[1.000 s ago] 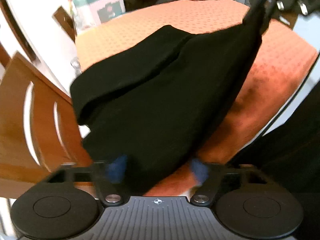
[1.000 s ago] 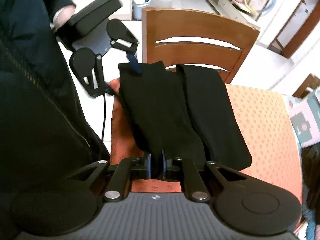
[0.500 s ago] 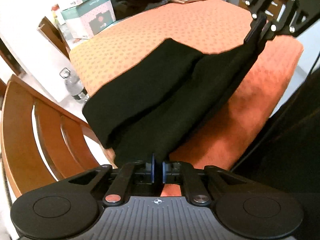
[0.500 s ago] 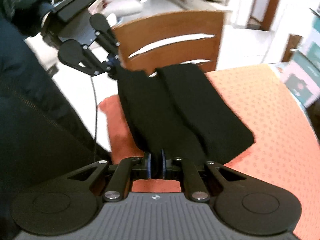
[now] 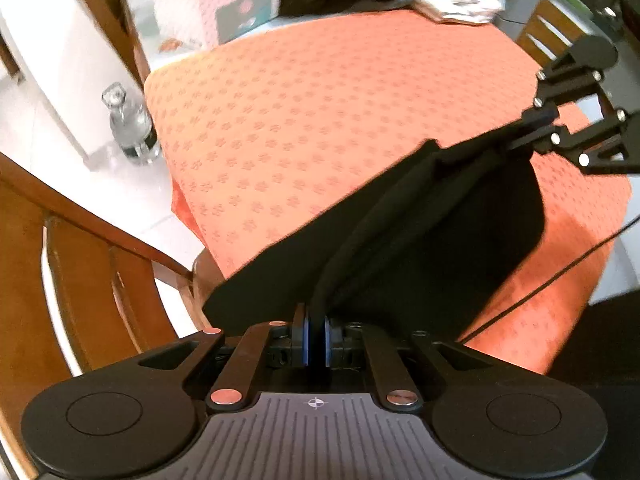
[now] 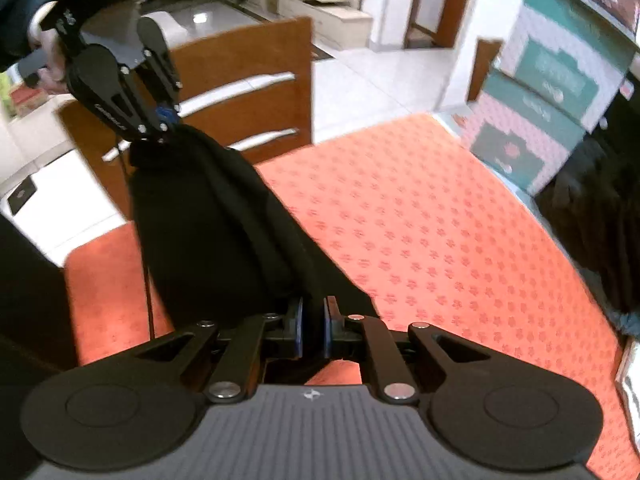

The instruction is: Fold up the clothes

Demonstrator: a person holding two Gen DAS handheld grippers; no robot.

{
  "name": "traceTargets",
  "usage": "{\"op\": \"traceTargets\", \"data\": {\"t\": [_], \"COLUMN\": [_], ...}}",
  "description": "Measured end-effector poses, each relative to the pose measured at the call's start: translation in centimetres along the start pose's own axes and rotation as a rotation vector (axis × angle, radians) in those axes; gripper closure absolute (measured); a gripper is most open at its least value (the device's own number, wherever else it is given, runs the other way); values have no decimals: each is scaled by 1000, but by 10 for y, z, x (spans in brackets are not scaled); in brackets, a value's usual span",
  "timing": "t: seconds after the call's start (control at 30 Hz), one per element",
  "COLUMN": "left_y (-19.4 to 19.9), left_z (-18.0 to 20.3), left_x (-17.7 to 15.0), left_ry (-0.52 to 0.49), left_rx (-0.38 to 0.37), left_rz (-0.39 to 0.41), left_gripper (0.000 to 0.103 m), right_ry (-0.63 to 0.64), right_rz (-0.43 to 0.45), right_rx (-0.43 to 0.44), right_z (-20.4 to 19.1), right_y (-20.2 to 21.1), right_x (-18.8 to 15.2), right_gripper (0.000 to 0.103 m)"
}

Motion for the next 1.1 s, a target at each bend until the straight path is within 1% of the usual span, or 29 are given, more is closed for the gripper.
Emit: {"op": "traceTargets", "data": {"t": [0.07, 0.13, 0.2, 0.3, 0.4, 0.43, 0.5, 0.57, 0.67, 0.73, 0.8, 0.87, 0.9, 0.97, 1.03, 1.1], "left_y": [-14, -26, -38, -50, -55, -55, -53, -46, -29, -14, -2, 7, 9, 6, -3, -13], "left_z": [-9, -15, -22, -32, -42, -46, -54, -62, -73, -75, -73, -67, -61, -52, -42, -33], "left_x": [6, 11, 15, 16, 16, 14, 12, 10, 7, 5, 2, -1, -2, -6, -9, -13], "left_ry": [27, 45, 74, 146, 227, 263, 330, 407, 501, 531, 538, 517, 507, 490, 471, 454], "left_rx": [-10, -16, -12, -19, -30, -36, -43, -49, -45, -36, -25, -17, -22, -26, -26, -22], "left_rz": [-19, -31, -30, -14, 19, 34, 62, 96, 151, 183, 198, 209, 211, 201, 179, 157], "left_gripper": [93, 93, 92, 91, 87, 86, 77, 73, 73, 73, 73, 73, 73, 73, 73, 73], "right_ry": [-13, -26, -53, -89, -113, -125, -154, -183, -223, -252, -285, -321, -346, -406, -475, -546], "right_rz": [-19, -38, -50, -64, -63, -57, -41, -25, -1, 12, 24, 36, 37, 34, 35, 43], "right_rx": [-10, -19, -11, -5, -9, -12, -16, -21, -42, -64, -75, -77, -65, -38, 3, 41], "right_z": [10, 20, 30, 37, 41, 43, 46, 48, 49, 51, 52, 52, 51, 47, 41, 35], "right_y": [-17, -33, -50, -66, -77, -79, -80, -80, -64, -50, -36, -20, -14, -5, -1, 0], "right_x": [-1, -2, -2, -7, -11, -12, -12, -11, -10, -11, -13, -17, -20, -30, -39, -47], "right_gripper": [97, 97, 97, 97, 97, 97, 96, 95, 93, 93, 93, 93, 89, 88, 84, 71]}}
Point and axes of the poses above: each gripper's, at about its wrist camera, not at the fingertips, and y roughly against the way its jaws point, z to its right, x to its top, the point moved 8 cm from there along -y, roughly the way its jaws point, and after that the axes turned 5 degrees about -y, right-handed, at the moved point
